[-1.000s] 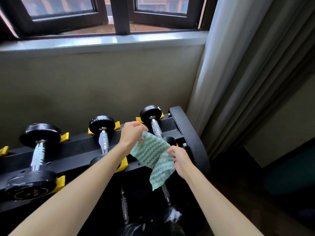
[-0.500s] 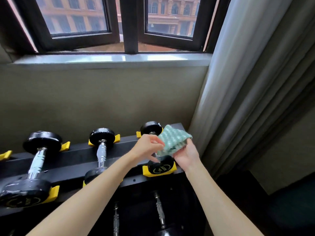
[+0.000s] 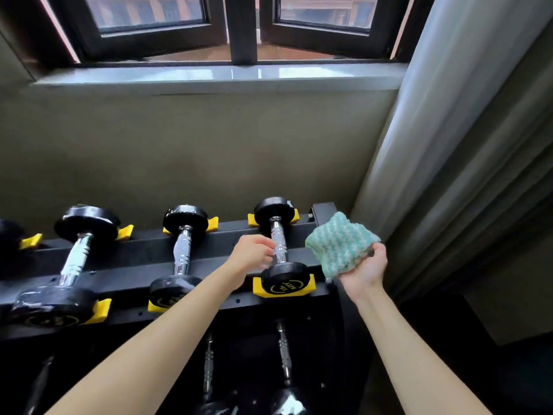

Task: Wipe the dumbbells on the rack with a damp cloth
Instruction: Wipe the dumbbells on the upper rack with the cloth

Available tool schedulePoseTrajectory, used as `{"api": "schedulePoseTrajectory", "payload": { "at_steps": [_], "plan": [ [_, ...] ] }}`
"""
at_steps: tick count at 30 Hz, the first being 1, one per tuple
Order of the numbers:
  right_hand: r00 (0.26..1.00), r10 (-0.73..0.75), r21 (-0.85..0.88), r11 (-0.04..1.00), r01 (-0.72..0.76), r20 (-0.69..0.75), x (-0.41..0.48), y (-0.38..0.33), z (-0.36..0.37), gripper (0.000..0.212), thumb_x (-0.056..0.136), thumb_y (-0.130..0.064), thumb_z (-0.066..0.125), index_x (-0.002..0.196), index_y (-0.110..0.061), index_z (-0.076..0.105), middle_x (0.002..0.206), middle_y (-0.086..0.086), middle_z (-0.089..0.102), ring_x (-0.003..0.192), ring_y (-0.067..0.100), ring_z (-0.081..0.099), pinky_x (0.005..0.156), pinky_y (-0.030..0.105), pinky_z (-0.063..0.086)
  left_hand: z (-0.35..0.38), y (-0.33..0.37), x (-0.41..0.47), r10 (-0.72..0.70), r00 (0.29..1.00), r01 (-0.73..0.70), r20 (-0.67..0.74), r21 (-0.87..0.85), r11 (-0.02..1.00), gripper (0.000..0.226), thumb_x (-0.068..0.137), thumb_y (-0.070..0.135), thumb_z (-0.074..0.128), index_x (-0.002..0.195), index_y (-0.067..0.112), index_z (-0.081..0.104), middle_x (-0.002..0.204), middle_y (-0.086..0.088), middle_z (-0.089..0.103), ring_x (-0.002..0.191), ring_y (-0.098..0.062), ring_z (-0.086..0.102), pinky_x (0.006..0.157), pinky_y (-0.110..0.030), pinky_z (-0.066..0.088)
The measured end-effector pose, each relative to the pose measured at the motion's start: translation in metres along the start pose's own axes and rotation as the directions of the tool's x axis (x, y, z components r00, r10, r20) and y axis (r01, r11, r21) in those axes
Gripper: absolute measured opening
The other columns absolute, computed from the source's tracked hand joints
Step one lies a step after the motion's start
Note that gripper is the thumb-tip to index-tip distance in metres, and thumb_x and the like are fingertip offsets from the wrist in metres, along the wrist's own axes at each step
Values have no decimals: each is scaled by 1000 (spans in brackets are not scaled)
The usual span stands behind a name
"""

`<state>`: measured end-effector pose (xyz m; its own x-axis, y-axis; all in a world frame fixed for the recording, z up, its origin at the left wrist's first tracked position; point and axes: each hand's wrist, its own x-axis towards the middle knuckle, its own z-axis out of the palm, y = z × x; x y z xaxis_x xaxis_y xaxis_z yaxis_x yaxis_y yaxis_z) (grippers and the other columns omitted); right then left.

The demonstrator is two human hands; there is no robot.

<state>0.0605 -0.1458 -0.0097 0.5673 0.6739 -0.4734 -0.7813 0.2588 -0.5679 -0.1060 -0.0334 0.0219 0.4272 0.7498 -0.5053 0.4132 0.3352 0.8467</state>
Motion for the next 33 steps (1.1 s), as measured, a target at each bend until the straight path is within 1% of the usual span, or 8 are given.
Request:
{"api": "schedulePoseTrajectory", "payload": {
  "at_steps": [4,8,13,17,20,24,28,33],
  "plan": [
    [994,-28,-424,905,-21,-109,5,33,-18,31,98,-30,30,104,-15,57,96,5,63,83,14,57,70,25,45,-8,-39,19,-152,965,166,-214,50,985,27,92,-3,36,96,11,59,100,-13,55,91,-23,52,76,-32,45],
    [978,66,-601,780,-175,-199,10,80,-26,29,98,-23,30,93,-11,56,70,3,53,51,5,53,46,18,42,-11,-58,17,-324,946,321,-27,-94,942,23,95,4,35,108,9,53,90,-9,61,74,-16,57,68,-31,40],
    [967,-62,-613,782,-107,-248,-2,88,-8,21,92,-19,36,80,-12,53,74,6,48,65,17,44,58,30,38,-23,-71,21,-286,956,293,66,-137,946,34,91,-2,40,121,9,50,100,-9,68,91,-19,65,77,-30,42],
    [968,-235,-823,532,202,86,-26,97,8,23,77,-27,28,64,-21,47,81,-2,45,73,10,41,69,33,32,-30,-78,22,-280,952,299,122,-192,935,36,90,-2,42,124,10,46,99,-9,70,93,-20,65,92,-36,40],
    [926,-207,-867,335,370,315,-29,122,11,57,80,-25,24,125,-12,57,130,-5,46,126,6,36,107,25,29,-32,-81,26,-285,949,310,134,-229,923,35,92,-1,38,124,9,42,103,-12,69,99,-26,63,94,-40,40],
    [847,-90,-851,-18,525,524,-16,144,8,72,82,-37,12,138,-6,44,147,3,40,141,13,23,113,11,-2,-33,-78,29,-324,933,355,158,-247,902,28,97,15,34,104,5,59,91,-11,70,88,-25,63,97,-43,39],
    [770,59,-691,-401,602,636,-5,152,6,67,84,-35,17,127,-4,58,134,6,56,132,18,43,114,21,6,-33,-74,34,-391,920,375,-3,-270,887,43,101,25,23,123,-4,45,110,-26,61,92,-33,59,87,-43,44],
    [676,49,-560,-517,647,736,-4,144,-2,38,78,-24,39,66,-8,72,76,0,70,89,20,65,98,20,29,-36,-69,38,-372,924,350,-83,-207,914,41,100,23,24,129,-2,38,107,-27,63,95,-32,56,84,-39,46]
  ]
}}
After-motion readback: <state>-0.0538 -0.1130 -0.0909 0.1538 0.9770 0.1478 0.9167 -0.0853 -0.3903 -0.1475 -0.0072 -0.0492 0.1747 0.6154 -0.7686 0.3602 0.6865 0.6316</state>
